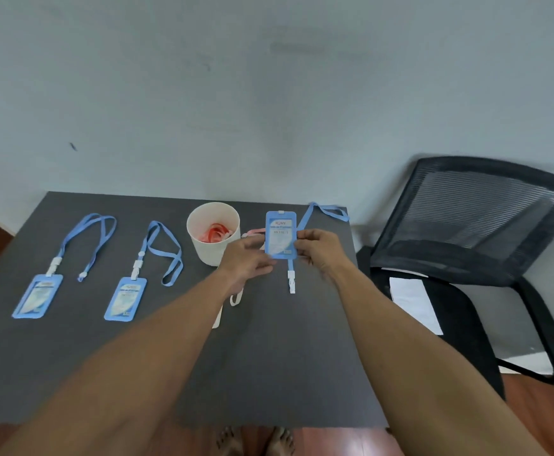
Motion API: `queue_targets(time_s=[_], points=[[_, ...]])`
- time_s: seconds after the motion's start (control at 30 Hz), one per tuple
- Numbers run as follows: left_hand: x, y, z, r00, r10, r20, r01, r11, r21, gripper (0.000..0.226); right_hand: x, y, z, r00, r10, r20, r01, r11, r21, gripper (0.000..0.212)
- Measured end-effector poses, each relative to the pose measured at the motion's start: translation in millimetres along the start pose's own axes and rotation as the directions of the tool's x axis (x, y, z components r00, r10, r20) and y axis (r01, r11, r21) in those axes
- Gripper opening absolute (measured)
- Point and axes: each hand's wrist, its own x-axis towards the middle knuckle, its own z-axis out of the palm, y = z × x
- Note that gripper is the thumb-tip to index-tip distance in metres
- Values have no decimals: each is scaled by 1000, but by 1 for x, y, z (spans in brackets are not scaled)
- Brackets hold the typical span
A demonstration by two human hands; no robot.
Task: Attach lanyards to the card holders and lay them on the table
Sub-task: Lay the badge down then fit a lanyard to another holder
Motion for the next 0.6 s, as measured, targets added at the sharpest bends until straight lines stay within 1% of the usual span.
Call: queue_targets(time_s=[0.13, 0.2, 0.3, 0.4, 0.5, 0.57, 0.6], points=[[6, 13, 2, 999, 42, -12, -43, 999, -30, 44, 2, -18, -3, 999, -33, -10, 33, 999, 10, 12], [9, 16, 0, 998, 56, -12, -56, 998, -24, 46, 5, -24, -3, 995, -91, -41, 89, 995, -43, 14], [15, 21, -7, 998, 64, 10, -64, 998, 8, 49, 17, -45, -3, 969, -239, -64, 225, 959, -174, 37], [21, 28, -16, 997, 65, 31, -67, 995, 75, 51, 32, -79, -1, 941, -336, 32, 324, 871, -369, 43], [26, 41, -24, 993, 86, 80, -94, 991, 95, 49, 41, -105, 4, 936, -306, 173, 350, 783, -515, 36], [28, 53, -30, 989, 106, 106, -121, 983, 139, 45, 44, -113, 7, 930, -297, 214, 366, 730, -577, 28], [30, 60, -32, 987, 118, 110, -135, 979, 156, 42, 45, -116, 8, 928, -305, 213, 371, 720, -586, 26]])
